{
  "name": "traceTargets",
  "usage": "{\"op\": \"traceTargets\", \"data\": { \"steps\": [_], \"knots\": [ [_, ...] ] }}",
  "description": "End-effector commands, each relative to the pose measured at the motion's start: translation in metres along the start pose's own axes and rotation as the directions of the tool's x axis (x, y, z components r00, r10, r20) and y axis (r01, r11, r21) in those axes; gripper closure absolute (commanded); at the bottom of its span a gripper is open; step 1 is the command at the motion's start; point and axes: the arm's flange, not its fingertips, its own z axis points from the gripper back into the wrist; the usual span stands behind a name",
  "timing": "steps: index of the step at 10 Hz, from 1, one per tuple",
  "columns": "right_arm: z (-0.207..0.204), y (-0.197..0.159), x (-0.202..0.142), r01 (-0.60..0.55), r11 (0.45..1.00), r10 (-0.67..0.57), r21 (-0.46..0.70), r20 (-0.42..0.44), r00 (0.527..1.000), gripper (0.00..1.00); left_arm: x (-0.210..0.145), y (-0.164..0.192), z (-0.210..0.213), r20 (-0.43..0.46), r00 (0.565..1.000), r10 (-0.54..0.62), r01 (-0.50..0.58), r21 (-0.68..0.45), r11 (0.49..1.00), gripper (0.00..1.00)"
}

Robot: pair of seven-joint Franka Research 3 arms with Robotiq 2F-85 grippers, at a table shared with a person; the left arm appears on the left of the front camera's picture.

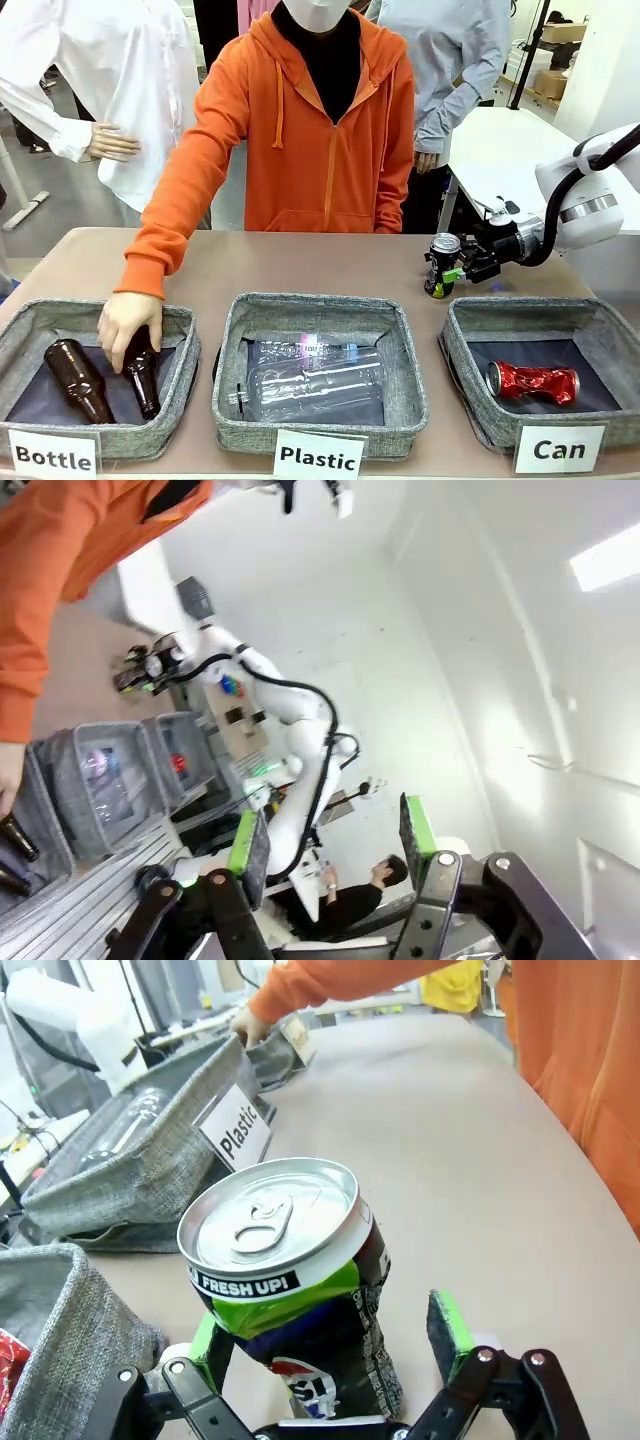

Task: Sort the can waste into the basket.
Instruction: Pick up the can waste from the table and place it in the right Fabric basket.

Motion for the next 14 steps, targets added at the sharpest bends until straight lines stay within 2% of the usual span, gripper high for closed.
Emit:
{"op": "traceTargets", "data": {
  "steps": [1, 2, 3, 4, 5, 7, 8, 9, 10, 11, 12, 13, 14],
  "knots": [
    [0.004, -0.009, 0.005, 0.034, 0.999, -0.034, 0.022, 0.019, 0.999, 0.0, 0.005, 0.013, -0.001, -0.001, 0.999, 0.054, -0.054, -0.014, 0.998, 0.3],
    [0.004, -0.008, 0.005, 0.025, 0.999, -0.026, 0.03, 0.014, 1.0, 0.17, 0.006, 0.019, -0.002, -0.006, 0.998, 0.069, -0.069, -0.005, 0.998, 0.3],
    [0.005, -0.007, 0.006, 0.035, 0.999, -0.035, 0.032, 0.012, 0.999, 0.56, 0.006, 0.022, -0.005, -0.01, 0.997, 0.075, -0.075, 0.001, 0.997, 0.3],
    [0.005, -0.007, 0.006, 0.04, 0.999, -0.04, 0.032, 0.016, 0.999, 0.73, 0.006, 0.024, -0.005, -0.015, 0.997, 0.076, -0.076, 0.004, 0.997, 0.3],
    [0.006, -0.007, 0.006, 0.043, 0.999, -0.043, 0.03, 0.015, 0.999, 1.0, 0.006, 0.025, -0.006, -0.017, 0.997, 0.082, -0.082, 0.01, 0.997, 0.3],
    [0.007, -0.005, 0.008, 0.053, 0.998, -0.053, 0.017, 0.011, 0.999, 1.0, 0.002, 0.036, -0.013, -0.056, 0.991, 0.122, -0.119, 0.054, 0.991, 0.3],
    [0.009, -0.004, 0.01, 0.051, 0.999, -0.051, 0.01, 0.013, 0.999, 0.94, -0.005, 0.046, -0.03, -0.124, 0.979, 0.16, -0.145, 0.126, 0.981, 0.3],
    [0.014, 0.001, 0.018, 0.044, 0.999, -0.043, -0.009, 0.01, 0.999, 1.0, -0.015, 0.056, -0.049, -0.228, 0.952, 0.203, -0.144, 0.249, 0.958, 0.3],
    [0.018, 0.01, 0.031, 0.028, 0.999, -0.028, -0.033, -0.001, 1.0, 1.0, -0.024, 0.069, -0.064, -0.314, 0.923, 0.22, -0.065, 0.437, 0.897, 0.3],
    [0.022, 0.023, 0.048, -0.007, 0.998, 0.006, -0.058, -0.021, 1.0, 1.0, -0.032, 0.08, -0.077, -0.371, 0.9, 0.229, 0.029, 0.575, 0.818, 0.3],
    [0.025, 0.042, 0.07, -0.05, 0.995, 0.044, -0.091, -0.07, 0.997, 1.0, -0.036, 0.088, -0.085, -0.382, 0.895, 0.231, 0.052, 0.603, 0.796, 0.3],
    [0.028, 0.06, 0.09, -0.043, 0.99, 0.024, -0.138, -0.132, 0.991, 1.0, -0.034, 0.095, -0.088, -0.332, 0.926, 0.182, 0.076, 0.633, 0.77, 0.3],
    [0.03, 0.079, 0.109, -0.033, 0.983, -0.003, -0.182, -0.195, 0.981, 1.0, -0.029, 0.082, -0.079, -0.323, 0.91, 0.26, -0.042, 0.551, 0.833, 0.3]
  ]
}}
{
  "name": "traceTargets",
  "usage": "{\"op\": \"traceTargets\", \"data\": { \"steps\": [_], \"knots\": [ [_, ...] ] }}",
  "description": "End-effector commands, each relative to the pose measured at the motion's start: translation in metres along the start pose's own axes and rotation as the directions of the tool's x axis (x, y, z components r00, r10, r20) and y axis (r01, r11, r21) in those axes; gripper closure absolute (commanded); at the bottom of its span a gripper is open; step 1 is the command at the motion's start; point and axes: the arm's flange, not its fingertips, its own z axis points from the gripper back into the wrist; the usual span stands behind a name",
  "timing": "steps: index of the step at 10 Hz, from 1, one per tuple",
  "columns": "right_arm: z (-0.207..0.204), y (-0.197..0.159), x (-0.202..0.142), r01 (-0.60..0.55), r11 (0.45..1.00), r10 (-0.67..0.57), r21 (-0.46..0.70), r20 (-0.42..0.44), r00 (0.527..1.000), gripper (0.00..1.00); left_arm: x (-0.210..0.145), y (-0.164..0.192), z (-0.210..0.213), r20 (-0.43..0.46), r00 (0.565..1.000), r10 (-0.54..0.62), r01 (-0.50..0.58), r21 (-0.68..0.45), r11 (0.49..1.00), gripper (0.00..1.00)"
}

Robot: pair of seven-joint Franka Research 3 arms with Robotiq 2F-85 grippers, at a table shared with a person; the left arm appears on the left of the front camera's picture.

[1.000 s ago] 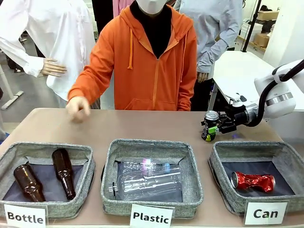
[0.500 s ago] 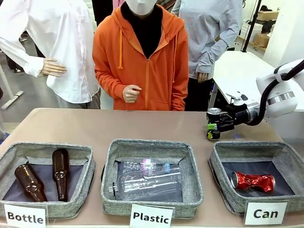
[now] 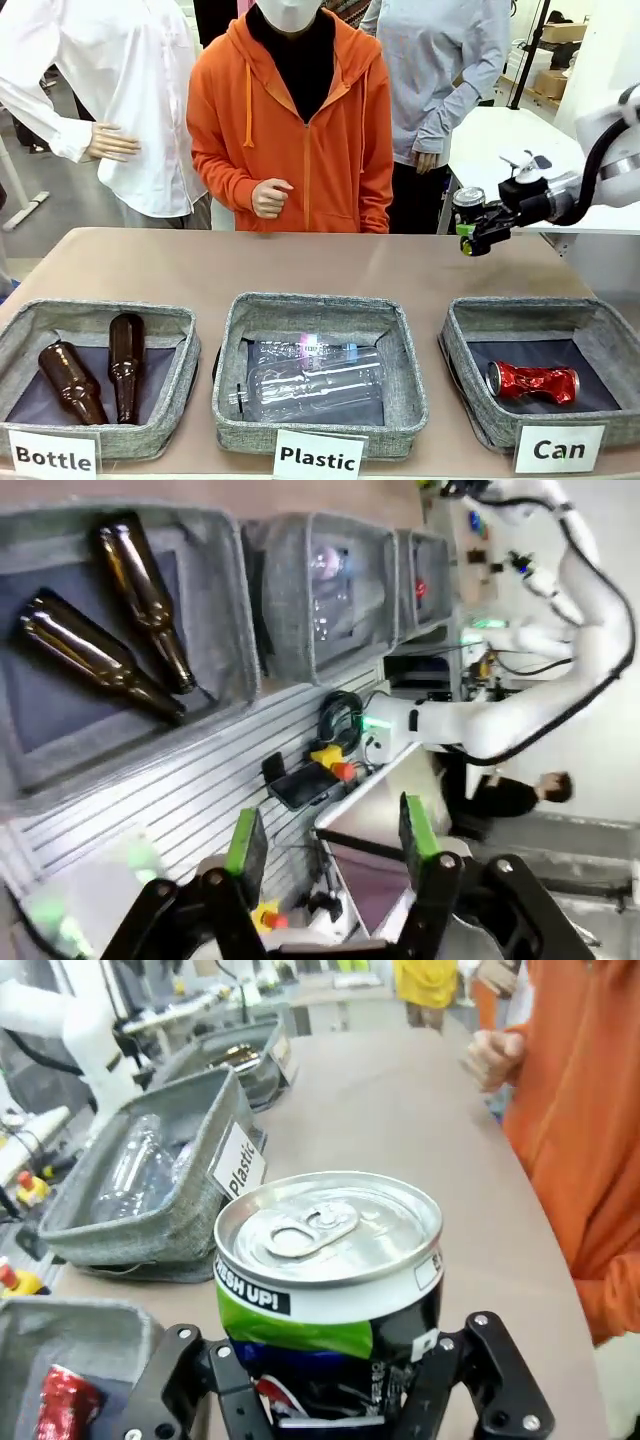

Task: Sort the can waste into the basket.
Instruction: Pick up the can waste from the table and place it in the right Fabric basket.

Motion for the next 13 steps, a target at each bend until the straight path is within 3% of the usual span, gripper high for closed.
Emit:
{"op": "traceTargets", "data": {
  "steps": [1, 2, 3, 5, 7, 8, 9, 11, 12, 13],
  "knots": [
    [-0.004, 0.055, 0.034, 0.049, 0.994, -0.068, -0.101, -0.195, 0.978, 1.0, -0.003, 0.002, 0.014, 0.003, 0.999, 0.032, -0.032, -0.102, 0.994, 0.3],
    [-0.005, 0.081, 0.051, 0.043, 0.988, -0.088, -0.149, -0.306, 0.948, 1.0, -0.003, 0.002, 0.014, 0.003, 0.999, 0.032, -0.032, -0.102, 0.994, 0.3],
    [-0.009, 0.113, 0.061, 0.018, 0.989, -0.088, -0.15, -0.474, 0.876, 1.0, -0.003, 0.002, 0.014, 0.003, 0.999, 0.032, -0.032, -0.102, 0.994, 0.3],
    [-0.021, 0.174, 0.058, 0.054, 0.977, -0.185, -0.205, -0.702, 0.688, 1.0, -0.003, 0.002, 0.014, 0.003, 0.999, 0.032, -0.032, -0.102, 0.994, 0.3],
    [-0.027, 0.211, 0.047, 0.067, 0.987, -0.158, -0.146, -0.809, 0.566, 1.0, -0.003, 0.002, 0.014, 0.003, 0.999, 0.032, -0.032, -0.102, 0.994, 0.3],
    [-0.03, 0.214, 0.043, 0.122, 0.991, -0.119, -0.064, -0.844, 0.524, 1.0, -0.003, 0.002, 0.014, 0.003, 0.999, 0.032, -0.032, -0.102, 0.994, 0.3],
    [-0.028, 0.214, 0.04, 0.148, 0.985, -0.156, -0.093, -0.848, 0.507, 1.0, -0.003, 0.002, 0.014, 0.003, 0.999, 0.032, -0.032, -0.102, 0.994, 0.3],
    [-0.024, 0.21, 0.04, 0.153, 0.982, -0.179, -0.114, -0.83, 0.528, 1.0, -0.003, 0.002, 0.014, 0.003, 0.999, 0.032, -0.032, -0.102, 0.994, 0.3],
    [-0.024, 0.209, 0.04, 0.157, 0.983, -0.164, -0.094, -0.834, 0.527, 0.44, -0.003, 0.002, 0.014, 0.003, 0.999, 0.032, -0.032, -0.102, 0.994, 0.3],
    [-0.024, 0.209, 0.038, 0.164, 0.983, -0.158, -0.084, -0.841, 0.517, 0.41, -0.003, 0.002, 0.014, 0.003, 0.999, 0.032, -0.032, -0.102, 0.994, 0.3]
  ]
}}
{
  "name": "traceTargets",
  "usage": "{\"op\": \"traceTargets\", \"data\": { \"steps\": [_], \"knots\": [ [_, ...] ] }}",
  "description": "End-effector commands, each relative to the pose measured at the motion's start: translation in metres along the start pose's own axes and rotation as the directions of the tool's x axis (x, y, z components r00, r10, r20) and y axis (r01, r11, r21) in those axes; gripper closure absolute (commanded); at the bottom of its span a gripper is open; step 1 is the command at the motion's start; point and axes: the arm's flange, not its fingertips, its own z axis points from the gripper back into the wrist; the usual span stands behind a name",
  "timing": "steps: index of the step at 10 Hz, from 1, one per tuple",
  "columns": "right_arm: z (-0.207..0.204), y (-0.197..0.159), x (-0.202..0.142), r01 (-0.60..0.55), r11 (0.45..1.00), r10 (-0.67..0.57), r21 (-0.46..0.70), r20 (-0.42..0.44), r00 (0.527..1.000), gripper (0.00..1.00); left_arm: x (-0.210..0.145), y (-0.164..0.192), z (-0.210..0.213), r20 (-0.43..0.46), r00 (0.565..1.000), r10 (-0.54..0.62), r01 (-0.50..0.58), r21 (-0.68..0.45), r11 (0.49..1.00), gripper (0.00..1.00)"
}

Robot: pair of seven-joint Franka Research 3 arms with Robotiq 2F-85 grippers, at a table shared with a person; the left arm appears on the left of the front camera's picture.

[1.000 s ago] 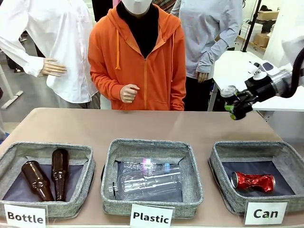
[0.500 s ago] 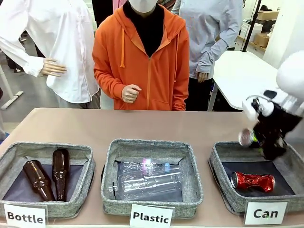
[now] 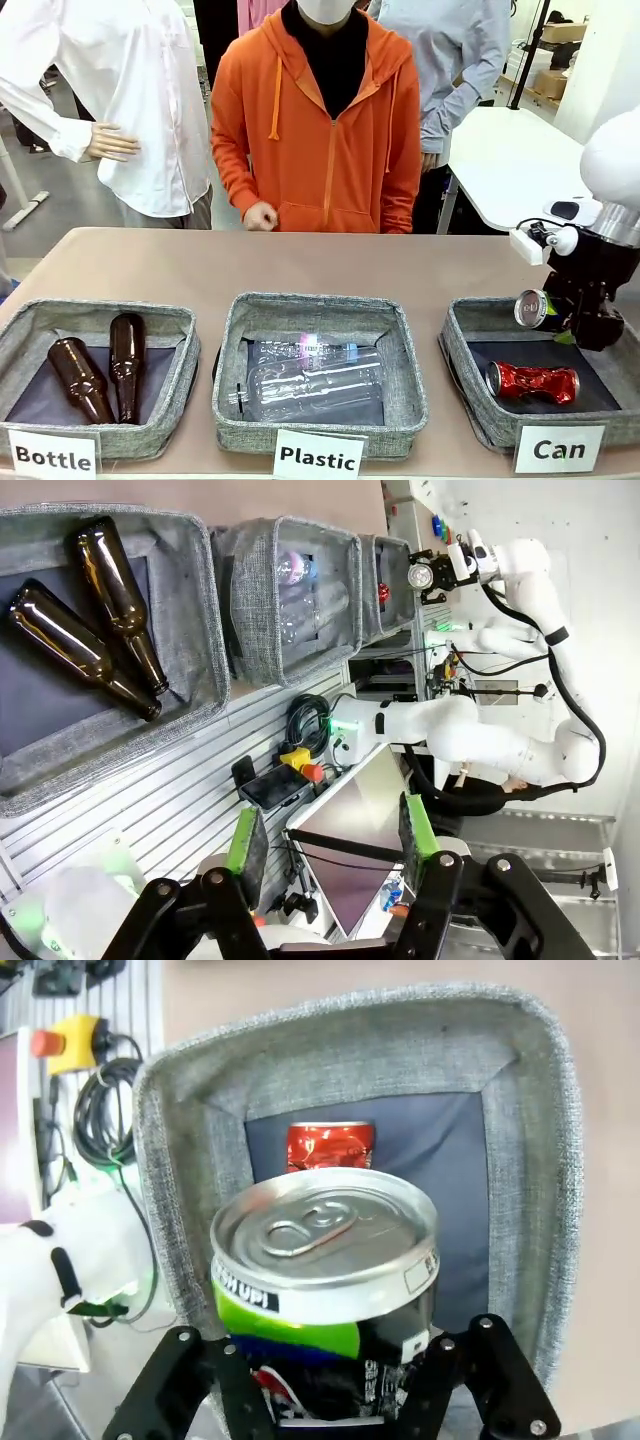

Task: Sort the can waste into the basket.
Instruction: Pick up the can waste from the table and place it in the right Fabric basket.

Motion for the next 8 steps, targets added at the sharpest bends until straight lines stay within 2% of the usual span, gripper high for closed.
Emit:
{"op": "traceTargets", "data": {
  "steps": [1, 3, 4, 6, 8],
  "knots": [
    [0.002, -0.006, 0.003, 0.016, 1.0, -0.016, 0.021, -0.018, 1.0, 0.0, 0.001, -0.004, 0.002, -0.005, 1.0, 0.017, -0.017, -0.013, 1.0, 0.3],
    [0.002, -0.009, 0.002, 0.041, 0.999, -0.041, 0.016, -0.018, 0.999, 0.0, 0.001, -0.004, 0.002, -0.005, 1.0, 0.017, -0.017, -0.013, 1.0, 0.3],
    [0.002, -0.011, 0.001, 0.052, 0.998, -0.052, 0.024, -0.01, 0.999, 0.17, 0.001, -0.004, 0.002, -0.005, 1.0, 0.017, -0.017, -0.013, 1.0, 0.3],
    [0.001, -0.015, 0.002, 0.077, 0.997, -0.077, 0.026, 0.002, 0.997, 0.0, 0.001, -0.004, 0.002, -0.005, 1.0, 0.017, -0.017, -0.013, 1.0, 0.3],
    [0.001, -0.017, 0.002, 0.095, 0.995, -0.096, 0.035, 0.052, 0.994, 0.0, 0.001, -0.004, 0.002, -0.005, 1.0, 0.017, -0.017, -0.013, 1.0, 0.3]
  ]
}}
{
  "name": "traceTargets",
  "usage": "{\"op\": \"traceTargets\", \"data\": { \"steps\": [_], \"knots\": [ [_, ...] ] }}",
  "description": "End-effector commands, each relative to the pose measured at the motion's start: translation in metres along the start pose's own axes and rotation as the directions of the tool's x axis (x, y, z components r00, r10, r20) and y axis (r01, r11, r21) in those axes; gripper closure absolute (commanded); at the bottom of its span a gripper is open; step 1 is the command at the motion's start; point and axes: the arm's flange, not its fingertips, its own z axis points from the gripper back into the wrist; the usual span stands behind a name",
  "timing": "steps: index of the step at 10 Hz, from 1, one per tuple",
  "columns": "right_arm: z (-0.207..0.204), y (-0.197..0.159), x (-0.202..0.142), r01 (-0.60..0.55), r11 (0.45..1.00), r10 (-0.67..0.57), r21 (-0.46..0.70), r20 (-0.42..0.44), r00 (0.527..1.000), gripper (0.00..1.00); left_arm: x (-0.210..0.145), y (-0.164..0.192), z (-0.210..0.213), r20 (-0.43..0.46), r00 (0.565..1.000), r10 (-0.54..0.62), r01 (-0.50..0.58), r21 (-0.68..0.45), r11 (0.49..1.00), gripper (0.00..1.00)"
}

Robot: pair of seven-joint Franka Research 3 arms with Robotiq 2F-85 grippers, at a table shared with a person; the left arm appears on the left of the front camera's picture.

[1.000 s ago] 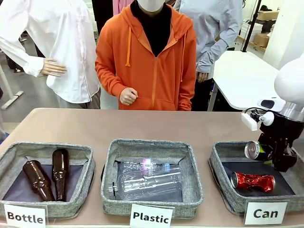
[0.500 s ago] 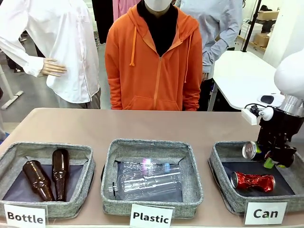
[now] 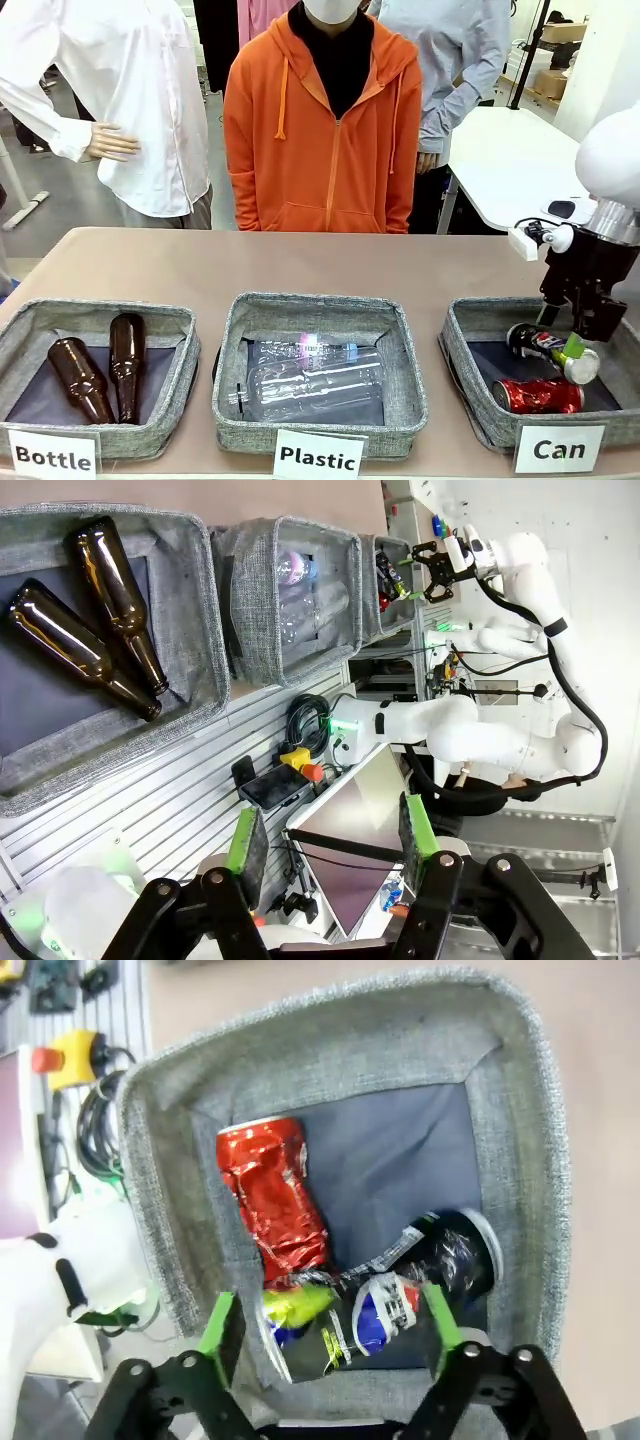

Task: Sort the can waste into the basket.
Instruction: Pick up the can waste from the table and place it in the right Fabric basket.

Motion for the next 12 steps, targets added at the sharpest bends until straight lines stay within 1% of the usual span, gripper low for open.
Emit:
{"op": "traceTargets", "data": {
  "steps": [1, 2, 3, 4, 5, 6, 7, 8, 9, 10, 11, 12],
  "knots": [
    [0.007, -0.007, 0.007, 0.066, 0.998, -0.065, -0.001, 0.097, 0.993, 0.0, 0.001, -0.004, 0.002, -0.005, 1.0, 0.017, -0.017, -0.013, 1.0, 0.3],
    [0.012, -0.011, 0.012, 0.121, 0.992, -0.108, -0.033, 0.265, 0.958, 0.0, 0.001, -0.004, 0.002, -0.005, 1.0, 0.017, -0.017, -0.013, 1.0, 0.3],
    [0.016, -0.019, 0.023, 0.258, 0.961, -0.17, -0.101, 0.521, 0.837, 0.0, 0.001, -0.004, 0.002, -0.005, 1.0, 0.017, -0.017, -0.013, 1.0, 0.3],
    [0.017, -0.022, 0.03, 0.339, 0.939, -0.221, -0.062, 0.647, 0.73, 0.0, 0.001, -0.004, 0.002, -0.005, 1.0, 0.017, -0.017, -0.013, 1.0, 0.3],
    [0.018, -0.025, 0.036, 0.33, 0.942, -0.276, 0.067, 0.714, 0.644, 0.0, 0.001, -0.004, 0.002, -0.005, 1.0, 0.017, -0.017, -0.013, 1.0, 0.3],
    [0.02, -0.028, 0.04, 0.319, 0.922, -0.37, 0.219, 0.74, 0.561, 0.0, 0.001, -0.004, 0.002, -0.005, 1.0, 0.017, -0.017, -0.013, 1.0, 0.3],
    [0.022, -0.033, 0.042, 0.268, 0.884, -0.467, 0.383, 0.753, 0.464, 0.0, 0.001, -0.004, 0.002, -0.005, 1.0, 0.017, -0.017, -0.013, 1.0, 0.3],
    [0.024, -0.039, 0.042, 0.227, 0.84, -0.542, 0.493, 0.755, 0.369, 0.0, 0.001, -0.004, 0.002, -0.005, 1.0, 0.017, -0.017, -0.013, 1.0, 0.3],
    [0.026, -0.044, 0.037, 0.197, 0.81, -0.587, 0.553, 0.749, 0.308, 0.0, 0.001, -0.004, 0.002, -0.005, 1.0, 0.017, -0.017, -0.013, 1.0, 0.3],
    [0.029, -0.045, 0.033, 0.165, 0.787, -0.615, 0.594, 0.741, 0.268, 0.0, 0.001, -0.004, 0.002, -0.005, 1.0, 0.017, -0.017, -0.013, 1.0, 0.3],
    [0.03, -0.043, 0.03, 0.126, 0.766, -0.639, 0.63, 0.727, 0.252, 0.0, 0.001, -0.004, 0.002, -0.005, 1.0, 0.017, -0.017, -0.013, 1.0, 0.3],
    [0.034, -0.04, 0.026, 0.103, 0.761, -0.644, 0.641, 0.726, 0.241, 0.0, 0.001, -0.004, 0.002, -0.005, 1.0, 0.017, -0.017, -0.013, 1.0, 0.3]
  ]
}}
